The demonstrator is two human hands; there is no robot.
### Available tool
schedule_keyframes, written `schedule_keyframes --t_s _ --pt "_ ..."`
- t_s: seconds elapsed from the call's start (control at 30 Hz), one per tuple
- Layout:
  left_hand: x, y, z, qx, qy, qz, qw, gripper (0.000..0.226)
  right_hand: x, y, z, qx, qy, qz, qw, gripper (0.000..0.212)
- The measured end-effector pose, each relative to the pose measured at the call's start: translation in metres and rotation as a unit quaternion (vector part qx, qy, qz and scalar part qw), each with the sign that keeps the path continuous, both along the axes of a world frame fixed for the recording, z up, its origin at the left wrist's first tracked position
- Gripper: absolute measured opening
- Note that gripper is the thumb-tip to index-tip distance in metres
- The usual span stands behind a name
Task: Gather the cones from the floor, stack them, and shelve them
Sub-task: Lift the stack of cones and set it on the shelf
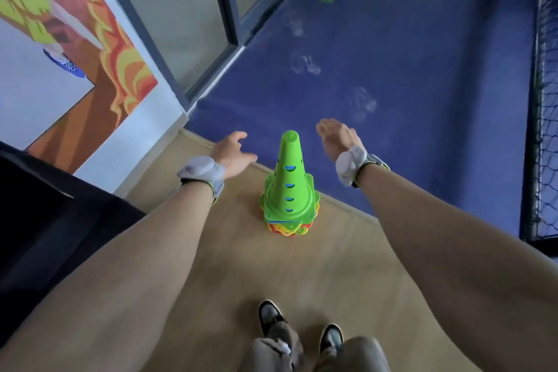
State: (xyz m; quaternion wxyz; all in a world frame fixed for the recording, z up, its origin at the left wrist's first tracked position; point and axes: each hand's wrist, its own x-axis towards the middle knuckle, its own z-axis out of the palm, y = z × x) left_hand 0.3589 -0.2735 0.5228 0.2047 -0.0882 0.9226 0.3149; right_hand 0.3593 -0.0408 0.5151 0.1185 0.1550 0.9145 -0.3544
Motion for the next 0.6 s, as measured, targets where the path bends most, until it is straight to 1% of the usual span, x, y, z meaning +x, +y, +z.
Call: schedule_keyframes --t_s 0.13,0.23,0.27,0.3,0.43,0.47,0.53,0.57,0.6 --pt "-0.011 0.004 -0.111 -0.023 -0.035 0.005 0.999 0.067 -0.005 0.027 -0.121 0.014 -0.033 0.006 0.999 0.043" --pt "-0.023 0.006 -0.205 -0.023 -0.027 0.035 0.999 0.06 -0.018 0.042 -0.216 0.015 -0.044 0.013 0.999 0.044" --pt "-0.025 0.005 -0.217 -0.022 -0.027 0.041 0.999 0.057 -0.021 0.045 -0.229 0.016 -0.052 0.012 0.998 0.045" --pt "-0.024 0.005 -0.248 -0.017 -0.026 0.049 0.998 0.057 -0.023 0.046 -0.26 0.016 -0.062 0.015 0.998 0.047" --pt "-0.031 0.008 -0.382 -0.015 -0.03 0.066 0.997 0.074 -0.036 0.056 -0.396 0.019 -0.072 0.037 0.997 0.059" --pt "-0.03 0.008 -0.391 -0.014 -0.042 0.071 0.996 0.077 -0.038 0.057 -0.407 0.02 -0.077 0.033 0.996 0.062" --pt "-0.029 0.014 -0.438 0.001 -0.044 0.084 0.996 0.079 -0.041 0.058 -0.454 0.007 -0.071 0.029 0.997 0.069" --pt "-0.031 0.016 -0.459 0.006 -0.039 0.082 0.996 0.077 -0.043 0.058 -0.476 0.001 -0.069 0.033 0.997 0.072" --pt "-0.033 0.015 -0.463 0.01 -0.044 0.082 0.996 0.07 -0.045 0.059 -0.482 -0.005 -0.074 0.032 0.997 0.076"
